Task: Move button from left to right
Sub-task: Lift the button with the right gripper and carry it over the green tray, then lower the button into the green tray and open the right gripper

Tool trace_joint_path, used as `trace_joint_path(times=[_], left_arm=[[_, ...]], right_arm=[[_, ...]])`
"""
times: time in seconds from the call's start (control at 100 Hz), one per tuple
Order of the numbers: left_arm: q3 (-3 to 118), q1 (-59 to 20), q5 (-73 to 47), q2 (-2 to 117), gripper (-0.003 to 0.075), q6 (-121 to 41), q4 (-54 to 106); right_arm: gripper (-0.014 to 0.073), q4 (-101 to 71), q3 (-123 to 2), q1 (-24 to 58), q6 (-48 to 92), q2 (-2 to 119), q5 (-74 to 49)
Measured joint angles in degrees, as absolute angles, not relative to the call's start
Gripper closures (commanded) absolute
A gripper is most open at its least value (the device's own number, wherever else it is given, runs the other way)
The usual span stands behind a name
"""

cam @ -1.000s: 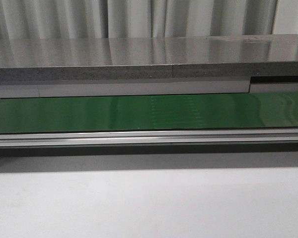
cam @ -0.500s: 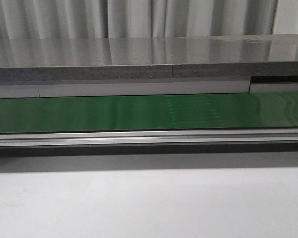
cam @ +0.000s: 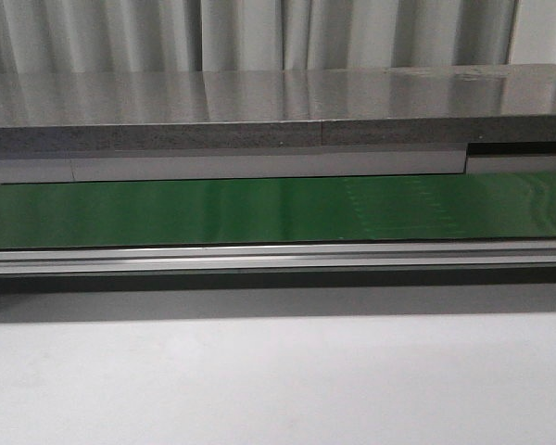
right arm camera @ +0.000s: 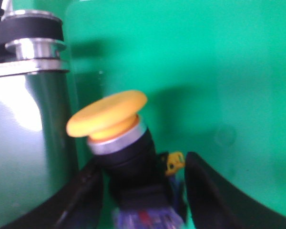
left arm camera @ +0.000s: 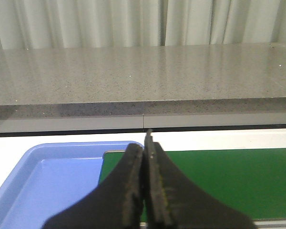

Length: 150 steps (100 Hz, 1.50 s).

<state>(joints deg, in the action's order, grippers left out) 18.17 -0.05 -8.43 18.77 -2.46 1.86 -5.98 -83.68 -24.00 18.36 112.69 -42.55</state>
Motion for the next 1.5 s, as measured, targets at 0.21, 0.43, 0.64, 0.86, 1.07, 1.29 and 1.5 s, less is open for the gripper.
trace_joint_path(times=[0.21, 0.43, 0.64, 0.86, 1.07, 1.29, 1.5], left_arm=[[18.17, -0.05, -8.43, 18.77, 0.0740, -2.46, 1.86], [18.17, -0.05, -8.43, 18.77, 0.0740, -2.46, 1.86], [18.17, -0.05, -8.43, 18.77, 0.0740, -2.46, 1.86], [18.17, -0.05, -8.43, 18.77, 0.0740, -2.46, 1.86], [18.17, -0.05, -8.43, 18.77, 0.0740, -2.46, 1.86], [18.17, -0.05, -8.43, 18.77, 0.0740, -2.46, 1.86], [18.17, -0.05, -8.43, 18.77, 0.0740, -2.46, 1.86]], right_arm=[[0.0146, -5.98, -83.68, -24.00, 18.23, 112.69, -42.55], [0.0146, -5.98, -83.68, -24.00, 17.53, 112.69, -42.55], [0.0146, -6.43, -83.68, -24.00, 17.42, 109.42, -41.74], [0.0146, -11.53, -83.68, -24.00, 17.35, 102.86, -40.68], [0.0146, -15.17, -83.40, -22.21, 18.31, 96.09, -40.46], [0.0146, -16.00, -77.24, -16.48, 18.91, 85.97, -36.73], [0.0146, -16.06, -66.31, -13.53, 19.54, 73.04, -32.10]])
